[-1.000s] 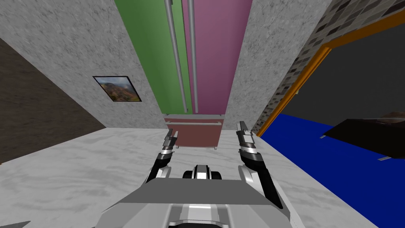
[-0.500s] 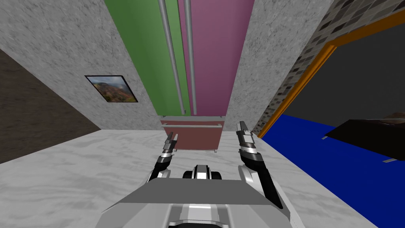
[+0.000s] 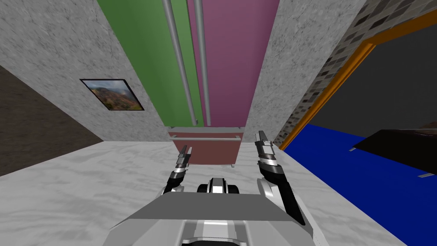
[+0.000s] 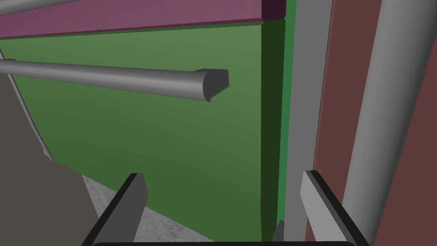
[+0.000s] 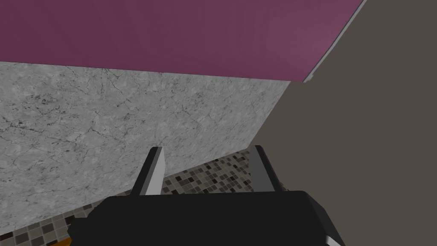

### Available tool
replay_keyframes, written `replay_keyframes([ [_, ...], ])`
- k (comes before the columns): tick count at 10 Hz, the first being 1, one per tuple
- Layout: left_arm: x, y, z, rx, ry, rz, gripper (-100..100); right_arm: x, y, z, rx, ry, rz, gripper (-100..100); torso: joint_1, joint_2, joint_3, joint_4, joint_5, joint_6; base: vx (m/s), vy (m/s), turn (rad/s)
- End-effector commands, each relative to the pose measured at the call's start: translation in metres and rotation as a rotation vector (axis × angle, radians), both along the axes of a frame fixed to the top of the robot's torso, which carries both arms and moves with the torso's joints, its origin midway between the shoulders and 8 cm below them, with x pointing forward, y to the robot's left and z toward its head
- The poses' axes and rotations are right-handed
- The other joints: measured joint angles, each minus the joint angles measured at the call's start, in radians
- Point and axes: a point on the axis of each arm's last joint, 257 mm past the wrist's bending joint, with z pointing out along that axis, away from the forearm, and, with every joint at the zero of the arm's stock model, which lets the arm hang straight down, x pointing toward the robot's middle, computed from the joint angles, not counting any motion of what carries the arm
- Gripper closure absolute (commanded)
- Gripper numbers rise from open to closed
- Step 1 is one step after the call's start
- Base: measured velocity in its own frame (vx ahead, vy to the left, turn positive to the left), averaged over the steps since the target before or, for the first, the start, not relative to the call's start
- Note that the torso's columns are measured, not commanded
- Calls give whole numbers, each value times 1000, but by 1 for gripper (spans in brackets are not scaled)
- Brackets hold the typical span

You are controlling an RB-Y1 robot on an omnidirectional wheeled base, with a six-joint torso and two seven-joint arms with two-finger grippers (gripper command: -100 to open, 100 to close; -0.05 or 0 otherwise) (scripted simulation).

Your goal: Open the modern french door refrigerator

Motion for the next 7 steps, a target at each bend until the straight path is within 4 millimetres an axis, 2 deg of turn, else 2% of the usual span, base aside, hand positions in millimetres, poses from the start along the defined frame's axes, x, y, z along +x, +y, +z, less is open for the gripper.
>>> replay_keyframes([
  [1,-2,1,-14,-2,13,2,-100,0,0,0,0,0,0,0,0,-1,0,0,0,0,68,-4,-6],
  [5,-7,4,-38,-3,28,2,-100,0,0,0,0,0,0,0,0,-2,-1,0,0,0,93,-3,-13],
  [7,-12,6,-54,-3,39,1,-100,0,0,0,0,0,0,0,0,-5,-3,-1,0,0,164,-12,-20],
])
